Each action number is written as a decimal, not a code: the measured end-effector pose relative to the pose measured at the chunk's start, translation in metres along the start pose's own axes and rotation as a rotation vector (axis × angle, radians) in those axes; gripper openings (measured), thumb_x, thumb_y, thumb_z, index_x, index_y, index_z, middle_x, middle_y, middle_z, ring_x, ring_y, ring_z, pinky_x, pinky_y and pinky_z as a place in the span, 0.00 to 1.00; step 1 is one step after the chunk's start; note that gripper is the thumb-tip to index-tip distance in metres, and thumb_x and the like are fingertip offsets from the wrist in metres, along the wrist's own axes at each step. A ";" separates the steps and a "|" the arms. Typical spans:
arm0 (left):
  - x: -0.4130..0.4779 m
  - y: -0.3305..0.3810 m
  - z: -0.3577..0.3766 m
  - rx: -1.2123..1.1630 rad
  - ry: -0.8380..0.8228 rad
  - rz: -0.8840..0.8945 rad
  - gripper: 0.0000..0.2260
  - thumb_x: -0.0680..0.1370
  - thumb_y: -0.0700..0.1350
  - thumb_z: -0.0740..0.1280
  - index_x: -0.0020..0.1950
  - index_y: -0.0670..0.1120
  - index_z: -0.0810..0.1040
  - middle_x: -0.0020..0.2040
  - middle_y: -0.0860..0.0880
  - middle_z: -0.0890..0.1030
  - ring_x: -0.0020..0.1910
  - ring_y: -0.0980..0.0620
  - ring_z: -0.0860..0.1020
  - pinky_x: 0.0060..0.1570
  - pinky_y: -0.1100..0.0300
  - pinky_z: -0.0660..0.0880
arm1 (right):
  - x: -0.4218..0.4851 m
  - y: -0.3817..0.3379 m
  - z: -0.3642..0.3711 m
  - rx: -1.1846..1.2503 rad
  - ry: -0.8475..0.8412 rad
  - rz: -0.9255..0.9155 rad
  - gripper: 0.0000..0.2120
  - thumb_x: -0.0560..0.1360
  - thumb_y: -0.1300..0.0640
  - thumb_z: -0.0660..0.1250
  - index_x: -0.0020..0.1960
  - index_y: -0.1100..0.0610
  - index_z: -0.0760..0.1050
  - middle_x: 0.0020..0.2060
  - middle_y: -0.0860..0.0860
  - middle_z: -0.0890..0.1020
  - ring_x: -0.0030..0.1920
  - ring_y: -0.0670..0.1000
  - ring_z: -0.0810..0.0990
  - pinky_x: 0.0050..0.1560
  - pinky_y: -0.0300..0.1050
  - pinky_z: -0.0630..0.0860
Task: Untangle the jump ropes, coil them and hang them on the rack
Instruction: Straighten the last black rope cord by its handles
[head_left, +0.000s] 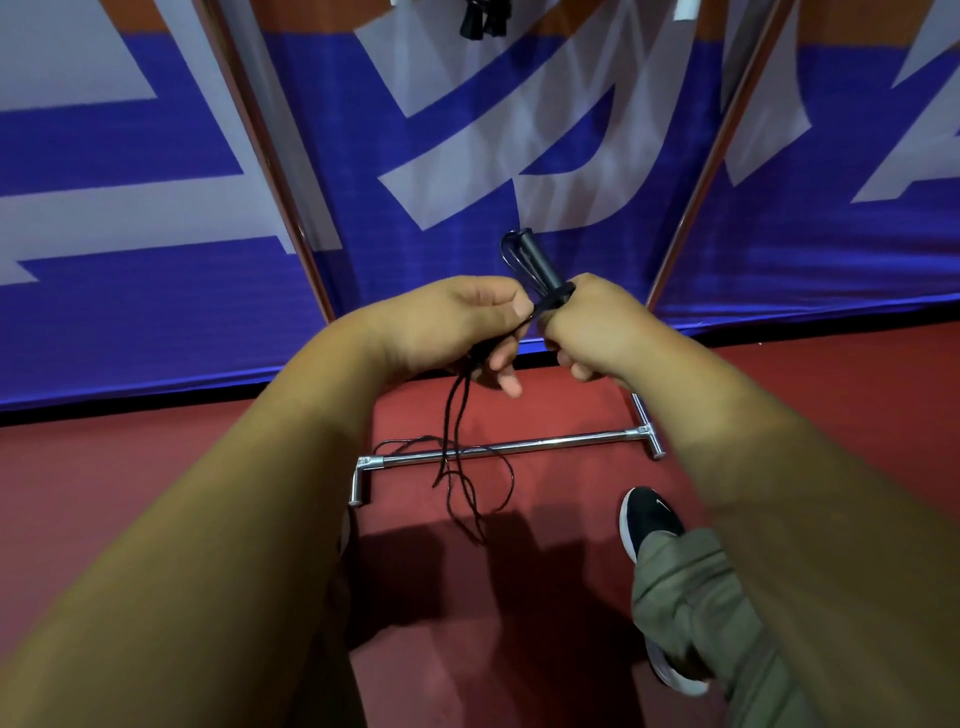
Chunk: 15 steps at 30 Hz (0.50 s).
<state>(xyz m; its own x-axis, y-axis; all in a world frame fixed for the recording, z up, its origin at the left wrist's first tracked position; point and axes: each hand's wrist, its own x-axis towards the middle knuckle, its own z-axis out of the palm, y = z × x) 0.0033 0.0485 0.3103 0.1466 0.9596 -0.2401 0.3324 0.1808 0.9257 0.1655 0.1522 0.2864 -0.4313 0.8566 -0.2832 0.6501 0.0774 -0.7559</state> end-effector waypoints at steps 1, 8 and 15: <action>-0.001 0.000 -0.001 0.017 -0.026 0.018 0.14 0.89 0.49 0.58 0.50 0.41 0.72 0.35 0.44 0.73 0.36 0.42 0.81 0.41 0.54 0.74 | 0.000 0.000 0.002 0.065 -0.020 -0.001 0.08 0.73 0.59 0.64 0.49 0.61 0.79 0.35 0.60 0.81 0.25 0.55 0.74 0.27 0.45 0.70; -0.009 0.012 -0.008 -0.229 -0.191 0.150 0.11 0.88 0.46 0.57 0.51 0.42 0.74 0.32 0.47 0.63 0.28 0.51 0.55 0.31 0.57 0.56 | -0.008 -0.014 -0.005 0.161 -0.051 -0.131 0.08 0.69 0.61 0.68 0.34 0.51 0.79 0.25 0.47 0.75 0.26 0.49 0.71 0.28 0.43 0.69; -0.011 0.013 -0.011 -0.117 -0.165 0.089 0.12 0.88 0.46 0.58 0.49 0.42 0.75 0.33 0.46 0.66 0.29 0.49 0.59 0.34 0.55 0.56 | -0.005 -0.009 -0.004 0.213 0.056 -0.087 0.11 0.73 0.60 0.70 0.52 0.51 0.73 0.33 0.51 0.82 0.27 0.50 0.74 0.26 0.42 0.69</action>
<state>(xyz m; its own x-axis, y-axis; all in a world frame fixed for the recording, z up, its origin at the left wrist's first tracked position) -0.0038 0.0423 0.3281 0.3244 0.9264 -0.1912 0.2027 0.1294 0.9707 0.1645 0.1487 0.2967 -0.4407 0.8789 -0.1824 0.4622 0.0480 -0.8855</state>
